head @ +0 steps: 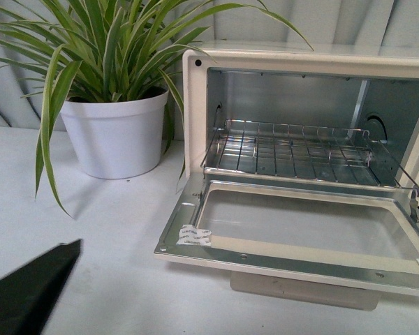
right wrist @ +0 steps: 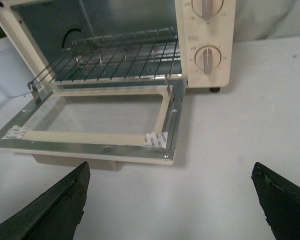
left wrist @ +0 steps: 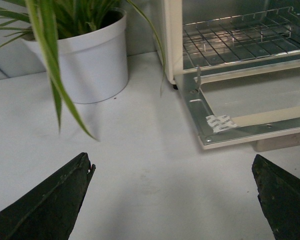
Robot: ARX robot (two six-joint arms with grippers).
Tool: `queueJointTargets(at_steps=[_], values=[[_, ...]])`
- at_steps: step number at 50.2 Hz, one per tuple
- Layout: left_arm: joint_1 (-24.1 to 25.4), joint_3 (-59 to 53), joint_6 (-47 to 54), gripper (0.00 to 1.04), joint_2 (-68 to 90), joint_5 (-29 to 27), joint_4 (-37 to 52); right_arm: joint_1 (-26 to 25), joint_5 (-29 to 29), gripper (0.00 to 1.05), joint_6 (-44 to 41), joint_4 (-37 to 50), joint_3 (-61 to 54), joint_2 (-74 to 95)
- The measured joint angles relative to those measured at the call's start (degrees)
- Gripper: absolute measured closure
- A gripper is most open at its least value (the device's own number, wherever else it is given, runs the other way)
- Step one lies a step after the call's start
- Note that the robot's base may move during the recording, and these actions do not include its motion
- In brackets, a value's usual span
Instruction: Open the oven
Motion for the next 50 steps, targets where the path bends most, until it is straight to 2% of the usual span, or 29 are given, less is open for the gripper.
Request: queueJointTargets(at_steps=[13,23,25,28,32,34,39,43,46,47,50], values=[[4.3,-5.1,-2.7,0.07,-21.5,-3.2,-14.4,1.0,2.6,0.09,-0.4,3.8,-6.0,-7.1],[4.7,-5.3,-4.0,0.07,-23.8,-3.4,-15.0,1.2,3.2,0.10,-0.1,4.2,-6.3,-7.5],[5.1,-6.3,-5.1,0.16,-24.5,-6.2,-12.3,0.8,6.0,0.17,-2.3,7.0,-7.0,-8.3],[6.8,-6.9,-5.7,0.25,-26.3,-5.6,-13.0,0.4,7.6,0.28,-5.0,8.5,-6.9,-8.9],[8.5,-7.3,-6.2,0.38,-32.5,-5.1,-19.6,0.2,7.8,0.40,-6.6,8.7,-6.9,-8.9],[10.9,-7.6,-6.3,0.48,-37.2,-1.5,-23.1,0.2,7.8,0.49,-7.3,8.7,-6.9,-8.9],[17.2,-9.3,-6.8,0.72,-42.1,4.1,-25.4,0.2,7.7,0.72,-8.1,8.7,-6.9,-8.9],[20.0,-9.3,-6.9,0.84,-43.2,7.0,-26.2,0.2,7.8,0.87,-8.3,8.7,-6.9,-8.9],[22.6,-9.3,-6.9,0.99,-44.1,9.5,-27.0,0.2,7.8,1.01,-8.4,8.7,-6.9,-8.9],[23.6,-9.3,-7.1,1.01,-44.4,10.3,-27.2,0.2,7.8,1.04,-8.6,8.7,-6.9,-8.9],[25.9,-9.3,-7.1,1.01,-44.9,12.4,-27.8,0.2,7.7,1.04,-8.6,8.7,-6.9,-8.9]])
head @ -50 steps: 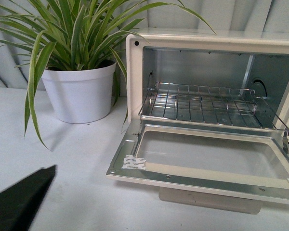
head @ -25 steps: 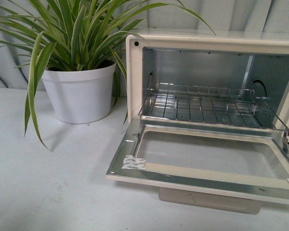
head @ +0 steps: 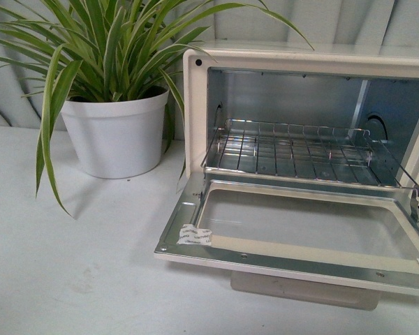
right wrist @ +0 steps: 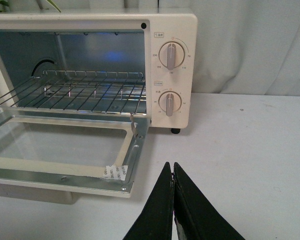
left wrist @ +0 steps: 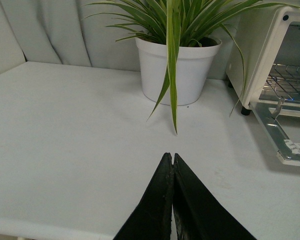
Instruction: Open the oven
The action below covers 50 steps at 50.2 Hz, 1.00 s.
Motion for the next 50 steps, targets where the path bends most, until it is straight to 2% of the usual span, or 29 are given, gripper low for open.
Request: queueJointTargets(at_steps=[3,7,10,31,35,50], values=[[1.5,0.0,0.0,1.01,-0.3,1.6,-0.3,0.0,0.0,1.04,0.0,0.0,0.0,0.0],[6.8,0.0,0.0,1.01,-0.9,8.5,-1.0,0.0,0.0,1.04,0.0,0.0,0.0,0.0],[9.8,0.0,0.0,1.01,-1.0,9.4,-1.1,0.0,0.0,1.04,0.0,0.0,0.0,0.0],[10.7,0.0,-0.1,1.00,-1.1,10.2,-1.1,0.0,0.0,1.03,0.0,0.0,0.0,0.0],[10.7,0.0,0.0,0.87,-1.1,10.2,-1.1,0.0,0.0,0.91,-0.1,0.0,0.0,0.0],[10.7,0.0,0.0,0.21,-1.1,10.2,-1.1,0.0,0.0,0.23,-0.1,0.0,0.0,0.0]])
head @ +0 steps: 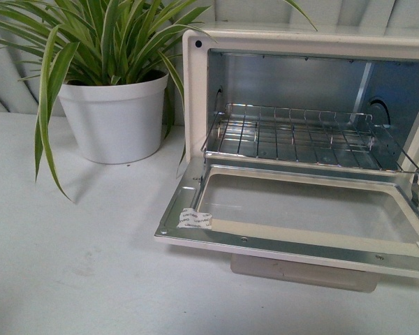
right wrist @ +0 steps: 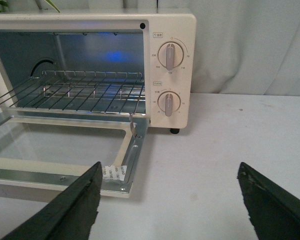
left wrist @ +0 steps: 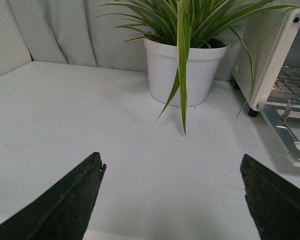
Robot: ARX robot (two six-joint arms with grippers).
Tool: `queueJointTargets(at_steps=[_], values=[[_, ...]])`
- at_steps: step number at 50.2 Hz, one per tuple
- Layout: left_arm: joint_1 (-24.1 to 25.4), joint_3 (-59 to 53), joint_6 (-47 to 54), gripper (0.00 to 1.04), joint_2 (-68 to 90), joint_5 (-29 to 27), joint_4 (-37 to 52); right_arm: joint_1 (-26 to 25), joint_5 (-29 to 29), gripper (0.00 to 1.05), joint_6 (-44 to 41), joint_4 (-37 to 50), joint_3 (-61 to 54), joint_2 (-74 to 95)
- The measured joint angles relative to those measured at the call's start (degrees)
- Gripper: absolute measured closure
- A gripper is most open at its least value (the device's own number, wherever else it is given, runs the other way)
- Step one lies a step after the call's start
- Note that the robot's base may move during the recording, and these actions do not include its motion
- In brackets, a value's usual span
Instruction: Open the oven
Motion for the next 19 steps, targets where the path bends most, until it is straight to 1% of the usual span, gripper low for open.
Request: queueJointTargets(at_steps=[1,3,4,5,9,19], values=[[0.0,0.0,0.0,0.15,0.0,0.0,0.0,0.0,0.0,0.20,0.0,0.0,0.0,0.0],[0.0,0.0,0.0,0.10,0.0,0.0,0.0,0.0,0.0,0.13,0.0,0.0,0.0,0.0],[0.0,0.0,0.0,0.05,0.0,0.0,0.0,0.0,0.0,0.09,0.0,0.0,0.0,0.0],[0.0,0.0,0.0,0.05,0.0,0.0,0.0,0.0,0.0,0.07,0.1,0.0,0.0,0.0],[0.0,0.0,0.0,0.07,0.0,0.0,0.0,0.0,0.0,0.10,0.0,0.0,0.0,0.0],[0.0,0.0,0.0,0.06,0.0,0.0,0.0,0.0,0.0,0.09,0.0,0.0,0.0,0.0]])
